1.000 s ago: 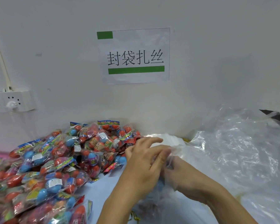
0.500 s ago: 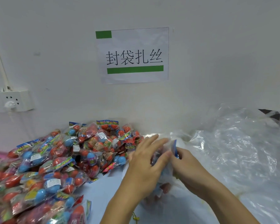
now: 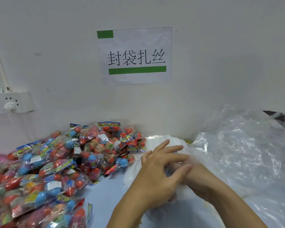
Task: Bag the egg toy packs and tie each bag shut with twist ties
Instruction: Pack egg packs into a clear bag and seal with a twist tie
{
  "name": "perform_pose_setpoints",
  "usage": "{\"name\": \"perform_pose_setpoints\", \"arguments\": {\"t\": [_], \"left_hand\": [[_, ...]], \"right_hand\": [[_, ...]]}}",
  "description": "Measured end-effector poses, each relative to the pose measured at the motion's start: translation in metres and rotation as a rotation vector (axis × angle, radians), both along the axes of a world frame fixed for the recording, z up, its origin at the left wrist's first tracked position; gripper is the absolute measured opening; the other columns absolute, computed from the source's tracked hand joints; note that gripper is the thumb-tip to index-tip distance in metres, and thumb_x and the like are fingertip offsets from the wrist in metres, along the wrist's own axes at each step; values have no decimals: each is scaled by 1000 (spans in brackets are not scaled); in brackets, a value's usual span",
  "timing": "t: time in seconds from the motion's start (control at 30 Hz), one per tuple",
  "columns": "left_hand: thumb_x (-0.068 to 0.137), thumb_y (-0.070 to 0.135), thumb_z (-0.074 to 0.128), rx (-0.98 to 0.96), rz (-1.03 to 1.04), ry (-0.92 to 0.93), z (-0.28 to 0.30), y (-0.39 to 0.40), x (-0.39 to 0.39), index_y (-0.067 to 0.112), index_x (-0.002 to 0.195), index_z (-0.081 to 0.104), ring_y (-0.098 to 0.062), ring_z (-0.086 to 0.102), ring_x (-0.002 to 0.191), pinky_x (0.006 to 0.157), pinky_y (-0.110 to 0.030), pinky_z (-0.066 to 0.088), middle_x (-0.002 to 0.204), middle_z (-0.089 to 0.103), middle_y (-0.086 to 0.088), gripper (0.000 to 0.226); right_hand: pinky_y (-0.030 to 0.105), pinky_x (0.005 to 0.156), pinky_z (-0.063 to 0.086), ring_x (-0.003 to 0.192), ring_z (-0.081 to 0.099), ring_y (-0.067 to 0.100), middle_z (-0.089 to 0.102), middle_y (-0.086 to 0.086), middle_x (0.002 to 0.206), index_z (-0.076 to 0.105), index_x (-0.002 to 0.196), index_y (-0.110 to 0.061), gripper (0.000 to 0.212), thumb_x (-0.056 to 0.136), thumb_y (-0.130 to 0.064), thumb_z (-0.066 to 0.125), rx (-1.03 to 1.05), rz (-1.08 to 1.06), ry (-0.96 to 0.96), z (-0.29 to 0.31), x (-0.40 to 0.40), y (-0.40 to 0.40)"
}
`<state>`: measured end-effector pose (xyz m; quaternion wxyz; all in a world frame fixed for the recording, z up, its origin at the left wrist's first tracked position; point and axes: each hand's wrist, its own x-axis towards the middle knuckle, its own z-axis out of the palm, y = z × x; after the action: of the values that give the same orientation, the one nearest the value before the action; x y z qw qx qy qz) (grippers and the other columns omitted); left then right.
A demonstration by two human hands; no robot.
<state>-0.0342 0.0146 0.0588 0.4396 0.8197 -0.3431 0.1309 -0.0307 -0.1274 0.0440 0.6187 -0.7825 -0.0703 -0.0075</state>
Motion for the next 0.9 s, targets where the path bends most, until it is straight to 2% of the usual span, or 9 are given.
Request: {"name": "perform_pose_setpoints", "arguments": {"t": [0.13, 0.27, 0.43, 0.5, 0.57, 0.63, 0.7, 0.8, 0.9], "left_hand": [[84, 59, 47, -238, 63, 103, 0, 9, 5, 46, 126, 59, 3, 50, 124, 108, -37, 42, 130, 59, 22, 45], [89, 57, 57, -209, 168, 100, -3, 11, 13, 62, 121, 46, 5, 38, 135, 116, -40, 32, 142, 48, 26, 34], [98, 39, 57, -70, 208, 57, -10, 8, 17, 73, 95, 53, -3, 24, 146, 120, -47, 19, 146, 40, 30, 34], [100, 32, 55, 9, 190, -26, -11, 7, 17, 66, 100, 60, -2, 16, 148, 120, -37, 8, 142, 34, 40, 35], [97, 29, 49, 98, 138, -110, -11, 4, 16, 61, 111, 64, 4, 10, 147, 112, -24, 1, 139, 29, 45, 38], [94, 30, 45, 130, 70, -129, -12, 1, 14, 63, 122, 53, 9, 7, 146, 113, -27, 0, 145, 34, 39, 44], [98, 34, 47, 150, 45, -116, -12, 0, 12, 61, 124, 54, 12, 3, 145, 116, -33, 0, 149, 36, 33, 37], [91, 58, 51, 66, 67, -57, -13, 2, 12, 58, 125, 56, 17, 4, 143, 121, -39, 3, 149, 37, 33, 34], [84, 68, 45, -134, 122, 19, -13, 7, 15, 57, 129, 49, 9, 17, 144, 121, -42, 22, 143, 41, 34, 46]], "right_hand": [[37, 61, 48, 73, 67, 28, 75, 24, 97, 73, 100, 0, 53, 87, -52, 70, 105, -222, 109, 0, 8, -1], [46, 90, 57, 96, 74, 28, 77, 16, 104, 76, 105, -9, 53, 79, -55, 71, 224, -144, 86, 3, 4, 5], [59, 94, 55, 98, 74, 34, 76, 18, 100, 77, 103, -7, 27, 98, -30, 63, 201, -116, 53, 1, 4, 10], [62, 94, 52, 99, 72, 39, 75, 21, 99, 79, 94, -10, 20, 98, -7, 60, 142, -112, 42, -1, 4, 10], [62, 95, 49, 97, 72, 39, 75, 23, 96, 77, 84, -7, 36, 93, 14, 49, 108, -142, 35, -4, 4, 9], [54, 92, 54, 95, 73, 35, 75, 22, 94, 74, 88, -2, 33, 94, 17, 47, 75, -139, -4, -8, 3, 8], [42, 78, 59, 90, 74, 32, 75, 19, 89, 73, 91, 1, 29, 95, 15, 49, 66, -126, -55, -9, 4, 5], [39, 73, 57, 88, 74, 34, 75, 20, 91, 76, 92, -2, 11, 94, -5, 65, 137, -126, -26, -5, 5, 3], [44, 87, 58, 94, 75, 30, 78, 15, 96, 80, 95, -8, 40, 77, -45, 78, 208, -164, 14, -1, 6, 6]]}}
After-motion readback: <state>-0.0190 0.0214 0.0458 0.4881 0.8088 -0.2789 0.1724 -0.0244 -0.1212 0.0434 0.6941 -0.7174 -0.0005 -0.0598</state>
